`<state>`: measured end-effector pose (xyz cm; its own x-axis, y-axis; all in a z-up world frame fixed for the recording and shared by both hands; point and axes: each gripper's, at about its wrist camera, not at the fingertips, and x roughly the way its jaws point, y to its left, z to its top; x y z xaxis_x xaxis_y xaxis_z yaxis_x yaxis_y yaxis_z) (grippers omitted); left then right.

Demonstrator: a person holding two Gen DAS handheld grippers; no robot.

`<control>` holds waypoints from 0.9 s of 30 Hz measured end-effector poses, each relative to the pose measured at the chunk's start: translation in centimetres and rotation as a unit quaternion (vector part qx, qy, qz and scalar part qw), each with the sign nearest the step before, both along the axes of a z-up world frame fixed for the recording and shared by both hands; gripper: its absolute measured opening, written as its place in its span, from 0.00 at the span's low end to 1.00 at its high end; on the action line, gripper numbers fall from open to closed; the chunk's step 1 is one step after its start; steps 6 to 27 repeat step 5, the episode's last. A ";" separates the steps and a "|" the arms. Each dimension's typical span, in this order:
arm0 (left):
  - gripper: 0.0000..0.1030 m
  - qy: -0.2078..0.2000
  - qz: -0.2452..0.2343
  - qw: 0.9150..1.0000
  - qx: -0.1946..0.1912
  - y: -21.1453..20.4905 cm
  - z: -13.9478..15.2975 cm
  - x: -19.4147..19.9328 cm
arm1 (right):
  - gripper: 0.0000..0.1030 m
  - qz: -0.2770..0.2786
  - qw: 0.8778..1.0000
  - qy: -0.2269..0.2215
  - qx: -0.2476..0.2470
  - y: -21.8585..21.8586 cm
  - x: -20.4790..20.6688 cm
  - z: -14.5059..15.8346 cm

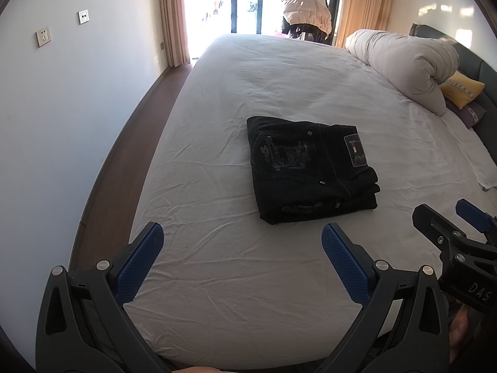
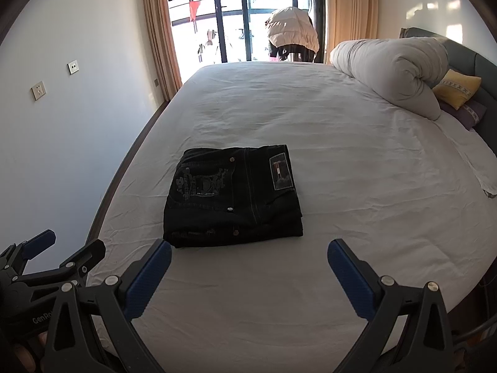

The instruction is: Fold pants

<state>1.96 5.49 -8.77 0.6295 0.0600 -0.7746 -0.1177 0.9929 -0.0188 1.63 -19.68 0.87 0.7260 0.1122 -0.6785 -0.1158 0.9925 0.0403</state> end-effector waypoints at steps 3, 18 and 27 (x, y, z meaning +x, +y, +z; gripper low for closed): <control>1.00 -0.004 0.000 1.000 0.010 -0.3 -0.1 -0.1 | 1.00 0.000 1.000 0.003 0.001 -0.2 -0.3 -0.3; 1.00 -0.005 0.000 1.000 0.007 -0.2 -0.2 -0.1 | 1.00 0.000 1.000 0.005 0.002 -0.4 -0.4 -0.5; 1.00 -0.005 0.000 1.000 0.007 -0.2 -0.2 -0.1 | 1.00 0.000 1.000 0.005 0.002 -0.4 -0.4 -0.5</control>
